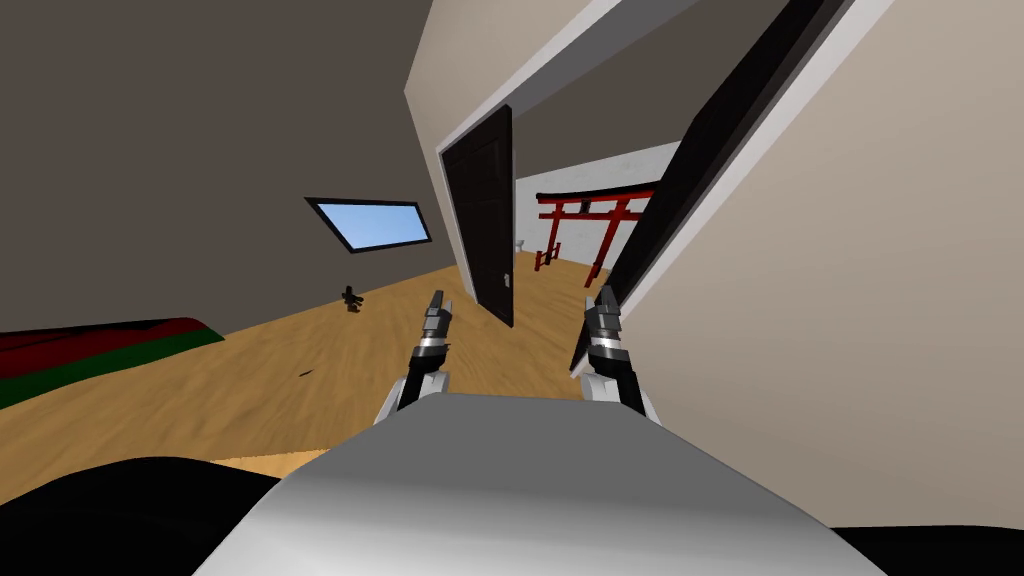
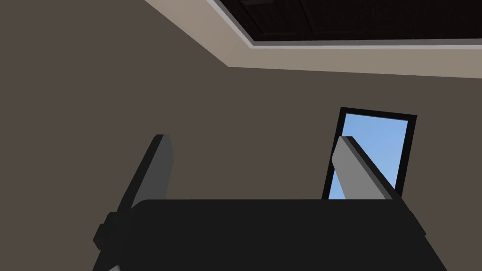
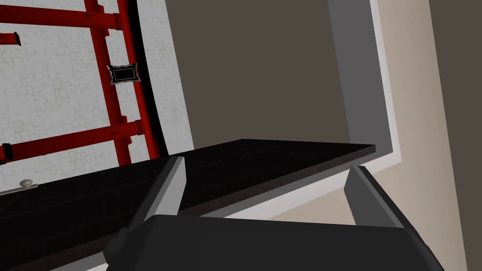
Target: Push the door open
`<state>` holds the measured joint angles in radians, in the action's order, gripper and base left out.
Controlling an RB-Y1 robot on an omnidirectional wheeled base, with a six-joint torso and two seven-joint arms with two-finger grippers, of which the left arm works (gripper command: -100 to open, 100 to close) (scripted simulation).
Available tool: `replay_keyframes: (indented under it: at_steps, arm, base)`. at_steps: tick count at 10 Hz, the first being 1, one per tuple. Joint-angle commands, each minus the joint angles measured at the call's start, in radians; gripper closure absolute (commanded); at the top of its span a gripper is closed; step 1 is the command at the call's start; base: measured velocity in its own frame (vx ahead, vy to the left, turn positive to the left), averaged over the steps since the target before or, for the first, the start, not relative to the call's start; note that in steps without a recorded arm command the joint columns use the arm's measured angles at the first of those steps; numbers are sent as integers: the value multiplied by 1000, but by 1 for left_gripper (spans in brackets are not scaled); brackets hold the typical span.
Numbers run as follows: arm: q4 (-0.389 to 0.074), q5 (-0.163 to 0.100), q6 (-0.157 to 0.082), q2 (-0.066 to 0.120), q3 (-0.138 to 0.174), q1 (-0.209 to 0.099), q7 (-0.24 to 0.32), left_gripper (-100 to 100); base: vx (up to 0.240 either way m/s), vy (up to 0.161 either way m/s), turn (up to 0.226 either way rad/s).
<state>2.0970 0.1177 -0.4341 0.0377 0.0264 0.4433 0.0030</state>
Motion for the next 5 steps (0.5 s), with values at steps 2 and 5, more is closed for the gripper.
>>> replay_keyframes:
  at_steps: [2, 5]
  arm:
    - [-58, 4, -21, 8, -2, -19, 9, -100]
    - [-126, 9, -40, 17, -3, -49, 20, -100]
  base:
    - [72, 40, -66]
    - [84, 49, -65]
